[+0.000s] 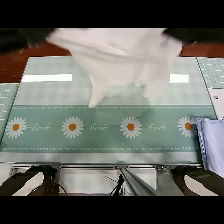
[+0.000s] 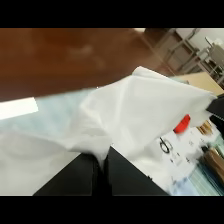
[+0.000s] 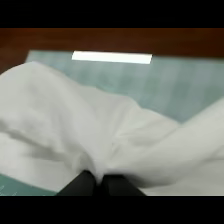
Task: Fold the shirts.
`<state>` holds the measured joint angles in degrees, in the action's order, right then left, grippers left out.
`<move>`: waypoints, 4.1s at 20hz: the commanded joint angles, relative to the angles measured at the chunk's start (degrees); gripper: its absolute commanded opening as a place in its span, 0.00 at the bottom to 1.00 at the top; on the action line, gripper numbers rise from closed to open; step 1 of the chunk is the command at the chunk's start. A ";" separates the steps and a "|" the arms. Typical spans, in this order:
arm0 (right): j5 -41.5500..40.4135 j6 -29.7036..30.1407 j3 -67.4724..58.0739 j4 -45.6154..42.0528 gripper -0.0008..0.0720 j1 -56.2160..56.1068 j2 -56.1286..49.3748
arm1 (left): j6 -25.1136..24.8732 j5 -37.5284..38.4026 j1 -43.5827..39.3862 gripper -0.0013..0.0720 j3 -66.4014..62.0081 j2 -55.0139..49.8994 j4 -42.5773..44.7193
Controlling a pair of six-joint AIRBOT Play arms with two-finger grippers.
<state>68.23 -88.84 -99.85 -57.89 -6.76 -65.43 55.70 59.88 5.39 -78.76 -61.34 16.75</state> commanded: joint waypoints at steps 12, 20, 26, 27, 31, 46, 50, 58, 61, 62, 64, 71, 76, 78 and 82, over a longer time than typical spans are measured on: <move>23.43 2.29 -24.28 -4.11 0.06 1.84 20.55 | 15.54 11.85 2.78 0.05 -27.50 21.81 24.68; 14.67 4.79 12.35 -1.86 0.06 1.81 18.21 | 24.04 23.67 2.75 0.05 -1.42 21.55 34.99; -2.21 11.45 19.45 10.23 0.06 1.77 -4.74 | 21.44 -1.18 2.73 0.05 26.62 14.84 35.15; -4.17 11.58 18.49 11.72 0.06 1.77 -9.09 | 21.24 -5.05 2.69 0.05 28.28 12.24 35.17; -10.36 10.91 10.86 15.37 0.06 1.79 -25.59 | 21.27 -13.73 2.60 0.05 28.70 -0.31 33.79; 15.47 10.10 14.58 -5.95 0.87 20.79 -19.30 | 21.22 9.79 23.96 0.98 30.34 -9.27 41.90; -5.70 8.37 48.52 0.83 0.87 24.57 0.15 | 11.69 6.10 25.83 0.98 44.94 -9.42 25.27; -9.94 9.88 72.59 8.24 0.87 24.46 13.55 | 6.25 -0.17 14.99 0.97 48.70 -13.92 14.12; -9.33 9.84 72.59 8.35 0.87 24.46 13.57 | 6.25 -3.34 9.62 0.97 48.68 -15.32 12.52; -9.29 9.81 72.59 8.26 0.87 24.46 13.57 | 6.25 -4.00 8.39 0.94 48.52 -15.50 12.41; -9.22 9.44 72.61 5.64 0.87 24.44 13.55 | 6.21 -4.07 7.15 0.17 47.56 -15.82 12.41; -1.01 5.49 77.37 -0.09 0.87 17.31 11.89 | 4.98 -2.32 7.21 0.05 43.28 -15.80 12.17; -9.05 4.92 77.15 6.34 0.87 11.10 7.87 | 4.98 -2.27 7.21 0.05 43.28 -15.82 12.15; -11.54 5.14 75.82 7.28 0.87 9.79 5.07 | 4.98 -2.25 7.21 0.05 43.28 -15.82 12.15; -13.99 5.25 72.81 8.90 0.75 6.58 -0.37 | 4.98 -2.25 7.21 0.05 43.28 -15.82 12.15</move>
<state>57.08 -83.74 -25.47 -50.15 2.20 -62.30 60.73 57.63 12.62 -35.46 -77.12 28.93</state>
